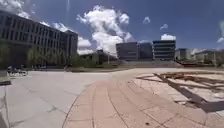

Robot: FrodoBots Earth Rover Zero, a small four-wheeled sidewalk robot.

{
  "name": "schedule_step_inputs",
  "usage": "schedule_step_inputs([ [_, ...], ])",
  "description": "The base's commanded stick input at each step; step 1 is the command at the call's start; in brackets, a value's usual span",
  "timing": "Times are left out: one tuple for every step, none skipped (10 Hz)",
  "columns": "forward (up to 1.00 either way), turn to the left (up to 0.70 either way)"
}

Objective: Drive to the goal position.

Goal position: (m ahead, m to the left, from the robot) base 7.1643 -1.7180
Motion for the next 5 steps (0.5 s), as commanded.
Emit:
schedule_step_inputs([
  [0.7, 0.0],
  [0.7, 0.0],
  [0.7, 0.0],
  [0.7, 0.0],
  [0.7, 0.0],
])
